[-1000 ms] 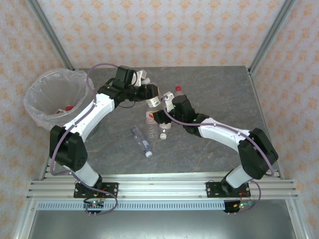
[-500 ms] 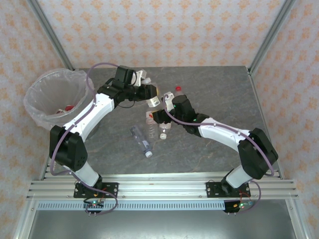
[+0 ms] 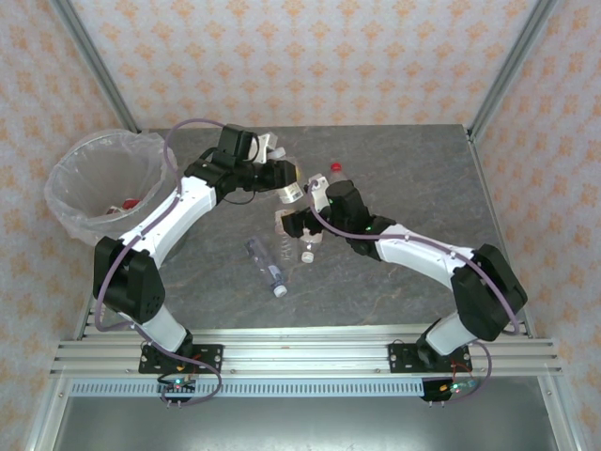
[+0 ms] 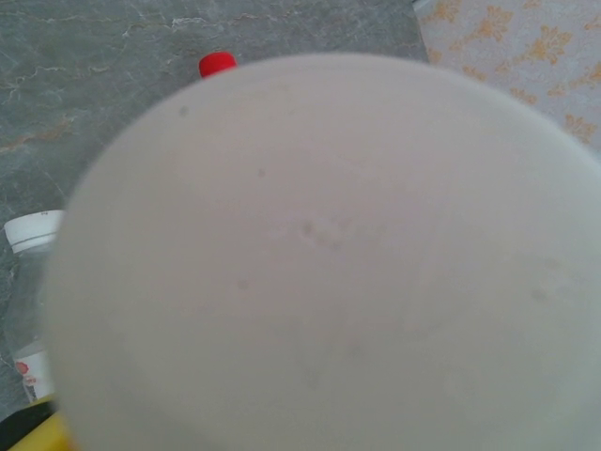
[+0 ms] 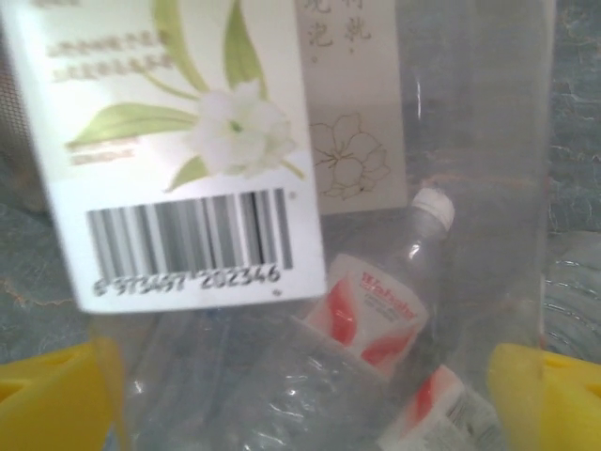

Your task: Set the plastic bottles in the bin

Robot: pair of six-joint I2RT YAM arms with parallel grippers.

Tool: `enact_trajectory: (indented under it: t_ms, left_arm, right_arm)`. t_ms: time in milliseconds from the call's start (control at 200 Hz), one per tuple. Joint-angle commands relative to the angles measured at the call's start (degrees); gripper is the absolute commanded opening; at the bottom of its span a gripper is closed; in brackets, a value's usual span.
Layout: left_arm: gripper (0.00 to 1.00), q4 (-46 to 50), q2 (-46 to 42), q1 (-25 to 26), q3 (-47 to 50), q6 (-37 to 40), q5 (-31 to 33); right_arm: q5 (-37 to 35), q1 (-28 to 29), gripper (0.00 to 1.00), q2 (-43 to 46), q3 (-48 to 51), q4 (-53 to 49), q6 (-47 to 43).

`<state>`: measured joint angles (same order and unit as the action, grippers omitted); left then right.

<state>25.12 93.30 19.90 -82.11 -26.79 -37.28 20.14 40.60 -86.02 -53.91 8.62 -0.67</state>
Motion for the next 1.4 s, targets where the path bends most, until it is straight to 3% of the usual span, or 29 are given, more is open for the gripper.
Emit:
enact_trajectory:
  t_ms: [0, 335, 636, 876, 1091, 1266, 1396]
  left_arm:
    - [0.33, 1.1, 0.6, 0.2, -2.4, -0.2, 0.1]
    - [0.31, 2.2, -0.1, 0.3, -3.1, 0.3, 1.5]
    - [0.31, 3.7, -1.8, 0.1, -4.1, 0.9, 4.6]
    - [0.3, 5.2, -3.4, -0.7, -5.5, 1.3, 7.1]
    - [0.3, 11.2, -6.7, -1.5, -8.6, 5.0, 15.3]
    - [0.3, 14.5, -9.8, -2.0, -11.5, 7.7, 22.1]
    - [0.3, 13.6, -13.1, -2.4, -11.1, 7.1, 32.3]
  right_arm:
    - [-0.7, 0.3, 0.99, 3.8, 2.0, 2.3, -2.8]
    - [-7.7, 0.3, 0.99, 10.2, 8.0, 5.1, -7.3]
    - [-5.7, 0.3, 0.99, 14.0, 11.7, 6.2, -11.5]
    - [-8.5, 0.3, 0.99, 14.4, 11.4, 6.1, -11.3]
    - [-10.3, 0.1, 0.99, 13.4, 10.6, 6.7, -8.8]
    - [-17.0, 0.0, 0.99, 12.5, 12.3, 14.0, -7.3]
    - [-23.4, 0.0, 0.99, 11.7, 12.1, 15.0, -6.9]
